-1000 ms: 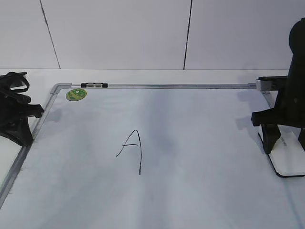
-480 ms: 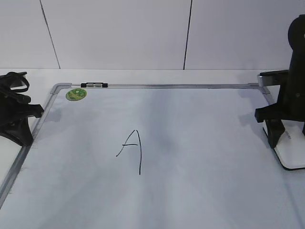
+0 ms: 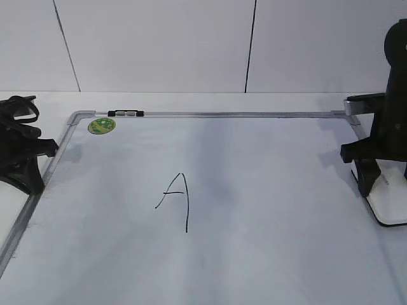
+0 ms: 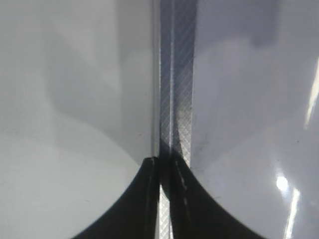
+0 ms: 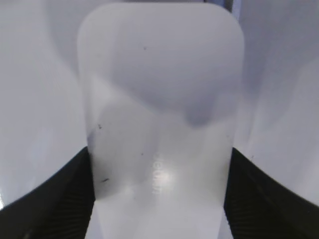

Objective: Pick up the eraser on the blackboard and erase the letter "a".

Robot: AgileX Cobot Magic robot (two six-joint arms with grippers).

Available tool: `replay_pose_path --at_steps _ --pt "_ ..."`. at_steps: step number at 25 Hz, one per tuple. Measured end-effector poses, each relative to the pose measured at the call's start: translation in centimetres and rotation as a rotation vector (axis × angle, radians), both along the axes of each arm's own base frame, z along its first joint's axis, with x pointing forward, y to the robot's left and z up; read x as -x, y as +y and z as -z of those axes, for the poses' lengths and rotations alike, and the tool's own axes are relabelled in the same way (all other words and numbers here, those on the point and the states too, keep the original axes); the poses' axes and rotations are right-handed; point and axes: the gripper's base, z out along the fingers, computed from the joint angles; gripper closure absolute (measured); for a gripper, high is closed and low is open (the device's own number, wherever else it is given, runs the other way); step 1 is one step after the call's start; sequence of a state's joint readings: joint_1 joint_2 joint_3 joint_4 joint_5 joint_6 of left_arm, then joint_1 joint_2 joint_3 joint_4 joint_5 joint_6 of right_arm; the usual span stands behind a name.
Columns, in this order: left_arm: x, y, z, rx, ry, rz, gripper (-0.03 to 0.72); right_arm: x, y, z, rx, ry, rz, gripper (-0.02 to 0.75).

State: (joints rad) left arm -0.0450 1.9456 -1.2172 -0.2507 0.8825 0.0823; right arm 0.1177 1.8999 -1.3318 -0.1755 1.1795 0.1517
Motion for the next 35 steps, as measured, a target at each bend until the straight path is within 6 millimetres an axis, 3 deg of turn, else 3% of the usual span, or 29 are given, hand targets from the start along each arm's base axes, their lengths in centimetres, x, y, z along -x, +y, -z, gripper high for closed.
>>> replay_pose_path --at_steps 22,35 --pt "0.0 0.0 0.0 0.0 0.0 0.0 0.658 0.01 0.24 0.04 -0.026 -0.001 0.013 0.197" --pt "0.0 -0.01 0.0 0.002 0.0 -0.001 0.657 0.01 0.24 0.04 -0.026 -0.001 0.013 0.135"
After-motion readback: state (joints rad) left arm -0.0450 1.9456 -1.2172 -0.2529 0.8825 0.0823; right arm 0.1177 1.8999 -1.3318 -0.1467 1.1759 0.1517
